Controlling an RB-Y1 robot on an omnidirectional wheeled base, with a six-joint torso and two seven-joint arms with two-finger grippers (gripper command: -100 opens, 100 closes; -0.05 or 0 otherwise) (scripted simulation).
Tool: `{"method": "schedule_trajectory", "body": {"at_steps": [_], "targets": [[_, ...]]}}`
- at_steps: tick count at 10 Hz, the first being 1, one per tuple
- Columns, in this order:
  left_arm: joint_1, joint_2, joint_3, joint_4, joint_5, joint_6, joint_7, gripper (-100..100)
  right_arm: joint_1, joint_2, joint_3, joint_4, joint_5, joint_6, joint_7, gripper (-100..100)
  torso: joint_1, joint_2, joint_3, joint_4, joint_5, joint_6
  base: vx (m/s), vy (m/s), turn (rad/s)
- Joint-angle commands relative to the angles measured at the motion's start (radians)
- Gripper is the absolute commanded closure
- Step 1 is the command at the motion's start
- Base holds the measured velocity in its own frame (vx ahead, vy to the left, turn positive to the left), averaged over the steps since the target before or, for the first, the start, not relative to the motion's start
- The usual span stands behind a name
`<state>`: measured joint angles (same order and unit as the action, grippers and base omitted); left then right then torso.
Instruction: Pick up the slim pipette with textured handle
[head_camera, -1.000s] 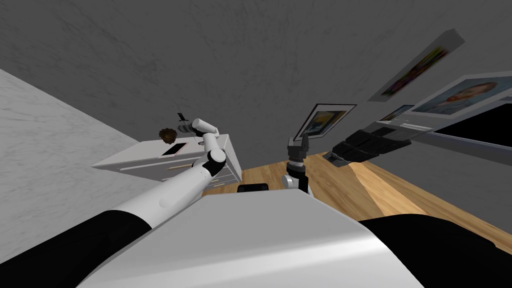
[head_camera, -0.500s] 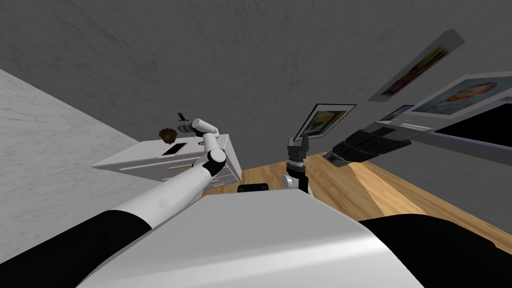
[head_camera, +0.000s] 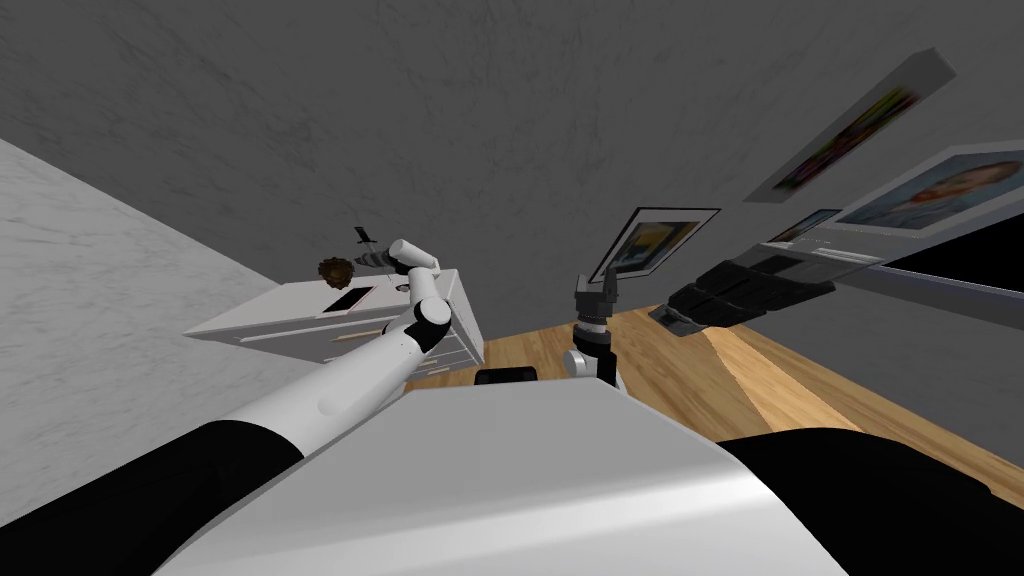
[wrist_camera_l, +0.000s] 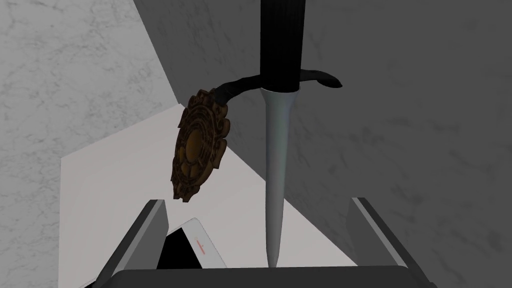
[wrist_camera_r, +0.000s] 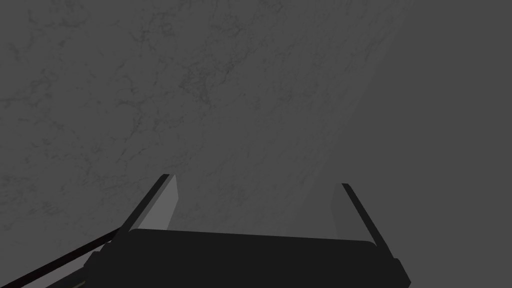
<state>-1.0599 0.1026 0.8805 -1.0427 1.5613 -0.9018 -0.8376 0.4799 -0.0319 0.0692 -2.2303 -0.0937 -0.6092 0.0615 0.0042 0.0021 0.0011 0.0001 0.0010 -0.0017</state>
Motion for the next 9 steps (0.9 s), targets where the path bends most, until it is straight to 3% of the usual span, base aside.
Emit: {"method": "schedule_trajectory", "body": {"at_steps": [1,3,4,5,6,8,9], "targets": [[-0.030,0.002,-0.019,0.050,-0.026,-0.026,0.050,-100,0.000,0.000,0.000,0.000,0.000,0.000,0.000,0,0.000,0.000,0.000,0.000,0.000,0.000,-0.013,0.058,0.077],[-0.030,0.002,-0.019,0.081,-0.026,-0.026,0.058,-100,0.000,0.000,0.000,0.000,0.000,0.000,0.000,0,0.001,0.000,0.000,0.000,0.000,0.000,-0.006,0.036,0.020],[-0.056,0.003,-0.033,0.111,-0.045,-0.046,0.097,-100,0.000,0.000,0.000,0.000,0.000,0.000,0.000,0,-0.001,0.000,0.000,0.000,0.000,0.000,-0.007,0.040,0.077],[-0.056,0.003,-0.033,0.136,-0.045,-0.046,0.100,-100,0.000,0.000,0.000,0.000,0.000,0.000,0.000,0,0.000,0.000,0.000,0.000,0.000,0.000,-0.006,0.036,0.040],[-0.082,0.003,-0.047,0.166,-0.064,-0.067,0.137,-100,0.000,0.000,0.000,0.000,0.000,0.000,0.000,0,0.000,0.000,0.000,0.000,0.000,0.000,-0.013,0.048,0.104],[-0.082,0.003,-0.047,0.200,-0.064,-0.067,0.142,-100,0.000,0.000,0.000,0.000,0.000,0.000,0.000,0,0.000,0.000,0.000,0.000,0.000,0.000,-0.005,0.029,0.009],[-0.107,0.004,-0.061,0.238,-0.083,-0.087,0.183,-100,0.000,0.000,0.000,0.000,0.000,0.000,0.000,0,-0.001,0.000,0.000,0.000,0.000,0.000,-0.003,0.038,0.071]]}}
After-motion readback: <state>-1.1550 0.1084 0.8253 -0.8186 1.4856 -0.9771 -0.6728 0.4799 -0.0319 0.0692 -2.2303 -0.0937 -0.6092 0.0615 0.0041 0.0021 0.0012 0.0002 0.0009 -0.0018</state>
